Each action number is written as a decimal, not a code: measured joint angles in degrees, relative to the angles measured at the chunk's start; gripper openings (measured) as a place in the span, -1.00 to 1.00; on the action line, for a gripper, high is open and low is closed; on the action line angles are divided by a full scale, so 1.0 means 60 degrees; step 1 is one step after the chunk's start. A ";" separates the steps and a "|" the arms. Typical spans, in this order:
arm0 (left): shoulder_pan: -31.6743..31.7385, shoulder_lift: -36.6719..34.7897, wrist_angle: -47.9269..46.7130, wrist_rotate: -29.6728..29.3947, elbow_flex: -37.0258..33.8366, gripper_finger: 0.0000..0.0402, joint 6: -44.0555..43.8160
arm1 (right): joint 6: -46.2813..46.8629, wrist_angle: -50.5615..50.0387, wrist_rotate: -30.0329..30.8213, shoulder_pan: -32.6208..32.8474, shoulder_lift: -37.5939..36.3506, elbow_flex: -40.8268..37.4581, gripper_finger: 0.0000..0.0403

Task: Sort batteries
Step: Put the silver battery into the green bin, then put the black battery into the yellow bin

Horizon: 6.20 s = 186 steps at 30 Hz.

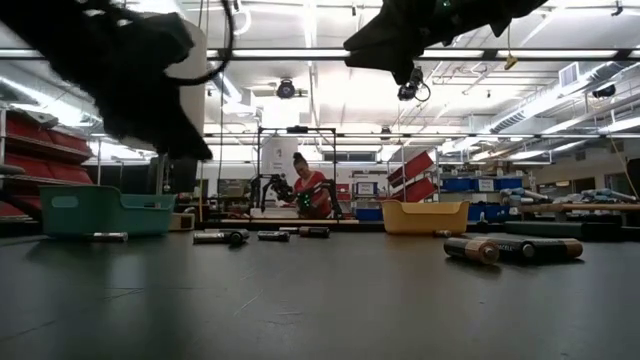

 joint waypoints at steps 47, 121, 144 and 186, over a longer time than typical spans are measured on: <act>0.2928 -0.2720 0.0222 0.3025 0.0675 -0.22 0.0200 | 0.0471 -0.1403 0.0031 0.0240 0.0063 0.0026 -0.21; 0.3310 -0.1466 -0.1187 0.3446 0.1968 -0.55 -0.0869 | 0.0955 0.4445 0.2291 0.6008 0.0659 -0.6528 0.10; 0.3310 -0.1470 -0.1499 0.3442 0.1964 -0.55 -0.0816 | 0.0795 0.6422 0.2300 0.6051 0.3180 -0.6186 -0.57; 0.3313 -0.1474 -0.1129 0.2980 0.1961 -0.55 -0.0121 | -0.3690 0.4210 0.2055 -0.1289 -0.0011 -0.5382 -0.76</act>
